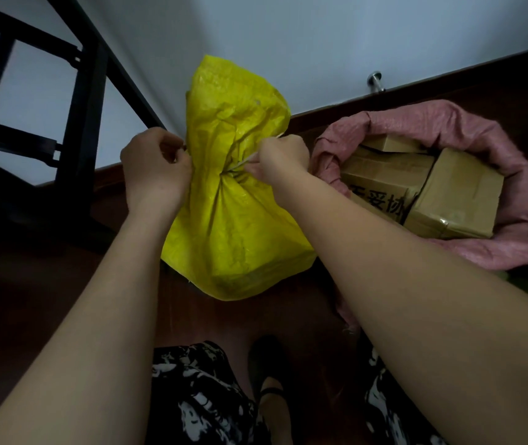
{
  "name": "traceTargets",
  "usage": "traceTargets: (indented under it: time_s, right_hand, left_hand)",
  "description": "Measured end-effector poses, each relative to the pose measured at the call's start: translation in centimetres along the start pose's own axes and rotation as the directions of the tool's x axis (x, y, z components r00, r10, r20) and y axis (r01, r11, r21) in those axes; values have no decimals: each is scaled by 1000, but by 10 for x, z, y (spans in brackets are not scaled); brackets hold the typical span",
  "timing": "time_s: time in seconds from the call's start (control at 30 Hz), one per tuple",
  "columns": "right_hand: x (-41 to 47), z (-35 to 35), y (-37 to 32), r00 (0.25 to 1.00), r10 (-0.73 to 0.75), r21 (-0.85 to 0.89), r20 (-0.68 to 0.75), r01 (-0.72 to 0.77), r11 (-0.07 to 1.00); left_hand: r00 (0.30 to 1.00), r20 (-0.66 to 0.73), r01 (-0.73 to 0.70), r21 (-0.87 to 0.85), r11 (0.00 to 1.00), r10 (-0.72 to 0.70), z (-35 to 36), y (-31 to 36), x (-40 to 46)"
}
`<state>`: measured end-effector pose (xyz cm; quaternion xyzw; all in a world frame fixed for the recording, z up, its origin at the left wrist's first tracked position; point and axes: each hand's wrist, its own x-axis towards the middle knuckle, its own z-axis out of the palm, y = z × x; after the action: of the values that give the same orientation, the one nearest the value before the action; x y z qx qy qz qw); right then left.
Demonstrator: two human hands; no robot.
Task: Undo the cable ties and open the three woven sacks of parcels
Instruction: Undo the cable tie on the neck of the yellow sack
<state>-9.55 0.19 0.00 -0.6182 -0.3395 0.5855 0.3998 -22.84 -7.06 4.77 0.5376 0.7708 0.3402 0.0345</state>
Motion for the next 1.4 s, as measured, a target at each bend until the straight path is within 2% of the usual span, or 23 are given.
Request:
traceTargets:
  time_s: [0.13,0.33,0.43,0.53,0.6,0.77,1.0,1.17,1.3,1.4]
  right_hand:
    - [20,-8,7,987,-27,-7,-158,26,1000]
    - [-13,-56,-24,936,-133,20,-325,147,989]
    - [-25,-90,-42,944,-168,116,-283,208,971]
    - [-46,-125,-61,957,-240,131,-163,262,956]
    - [-59,-148,-75,957,-253,134,-141,271,953]
    - [-91,-192,-116,951,-281,175,-133,301,937]
    - [-144,-222,-173,914,-395,232,-89,405,885]
    - [-176,-221,-204,884,-457,249,-98,467,849]
    - [-193,-212,-227,874,-439,298,-210,485,823]
    - [-203,-198,-238,868,-455,287,-198,495,820]
  left_hand:
    - [997,-33,-64,-33,997,63,2,14,-5]
    - [992,-61,-119,-131,984,112,-2,49,-28]
    - [991,31,-121,-225,967,131,0,74,-36]
    - [971,228,20,-381,924,73,3,109,-41]
    - [949,306,80,-449,890,70,3,135,-44]
    - [906,383,33,-488,872,180,-8,193,-50]
    - [880,386,13,-605,796,279,-52,258,-56]
    - [911,295,-62,-593,803,288,-90,279,-54]
    - [950,118,-183,-543,819,291,-127,285,-44]
    - [960,-33,-258,-485,836,277,-158,283,-30]
